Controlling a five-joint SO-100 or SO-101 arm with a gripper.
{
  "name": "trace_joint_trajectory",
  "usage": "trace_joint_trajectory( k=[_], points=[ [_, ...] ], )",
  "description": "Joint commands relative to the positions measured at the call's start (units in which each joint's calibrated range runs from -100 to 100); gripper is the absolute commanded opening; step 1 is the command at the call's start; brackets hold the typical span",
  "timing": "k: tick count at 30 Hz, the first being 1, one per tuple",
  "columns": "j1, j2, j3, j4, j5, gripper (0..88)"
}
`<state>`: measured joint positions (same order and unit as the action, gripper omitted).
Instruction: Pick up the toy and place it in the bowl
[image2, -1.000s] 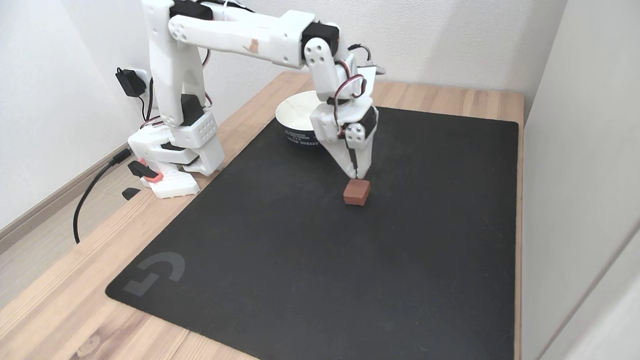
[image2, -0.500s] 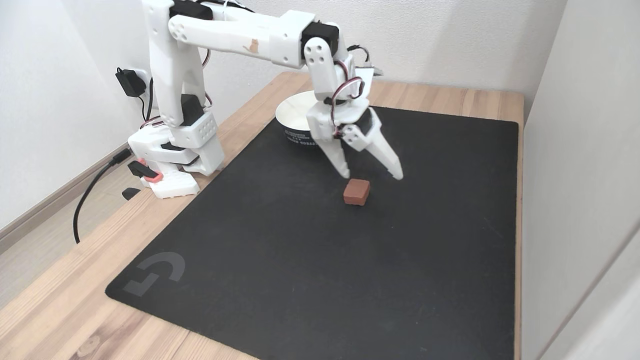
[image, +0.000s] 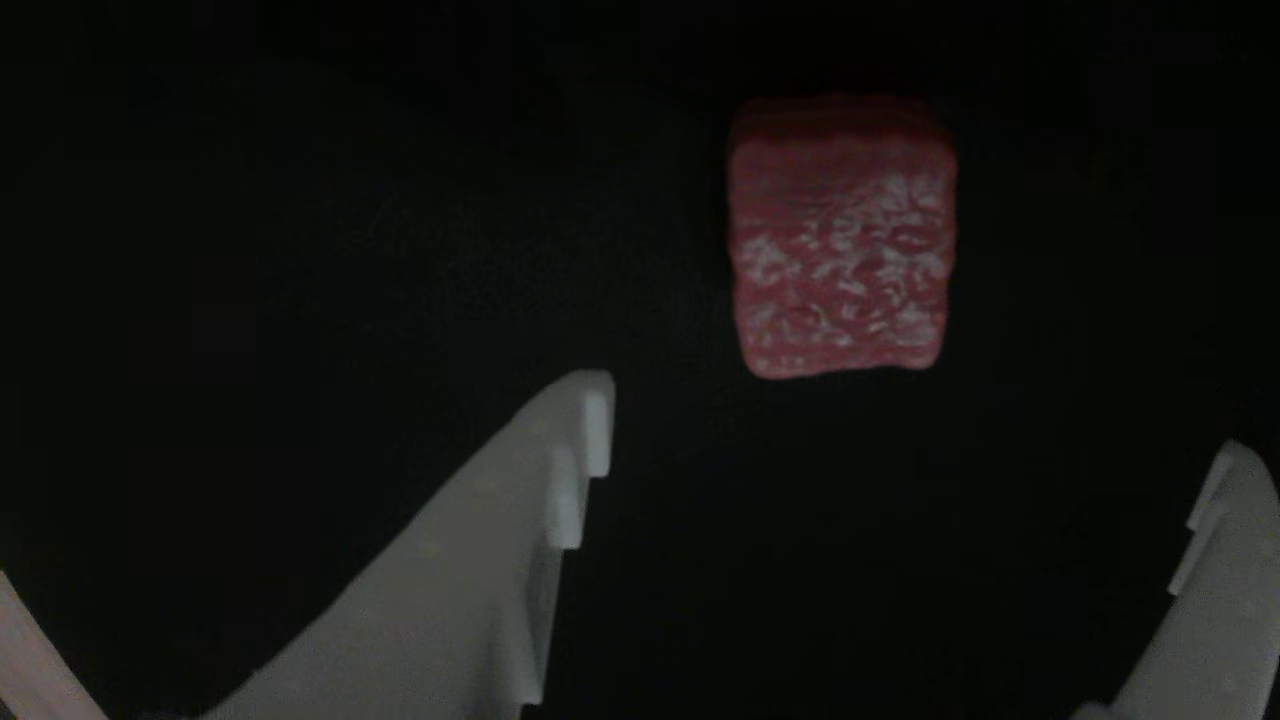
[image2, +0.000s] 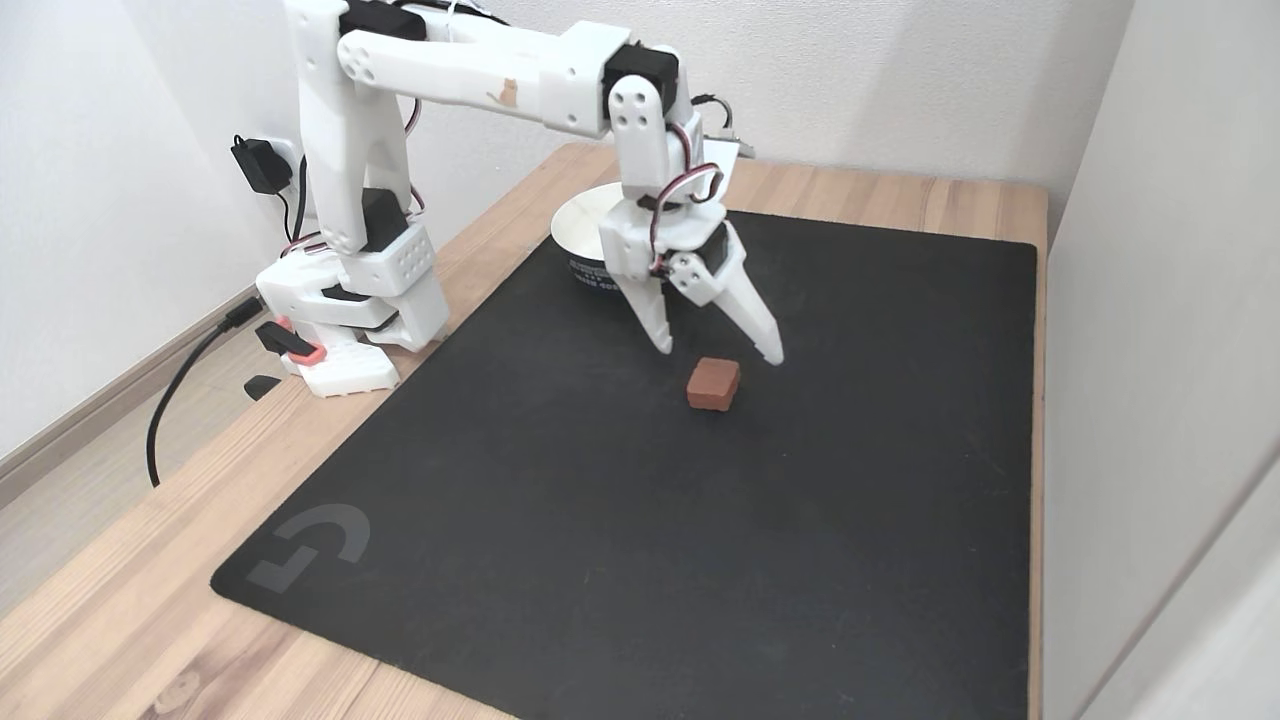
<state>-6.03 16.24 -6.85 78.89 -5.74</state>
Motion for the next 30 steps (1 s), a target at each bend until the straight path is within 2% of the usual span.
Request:
trace_joint_trajectory(
  k=[1, 9, 20, 27, 28, 30],
  points=[
    [0.39, -0.1, -1.13, 0.45, -0.11, 41.7],
    [0.14, -0.1, 2.84, -3.11, 0.21, 41.7],
    [-0.11, 13.65, 0.86, -8.36, 0.36, 41.7],
    [-0.2, 14.73, 0.86, -8.36, 0.31, 41.5],
    [-0.2, 14.73, 0.86, -8.36, 0.31, 40.7],
    [-0.2, 14.73, 0.86, -8.36, 0.26, 30.6]
  ],
)
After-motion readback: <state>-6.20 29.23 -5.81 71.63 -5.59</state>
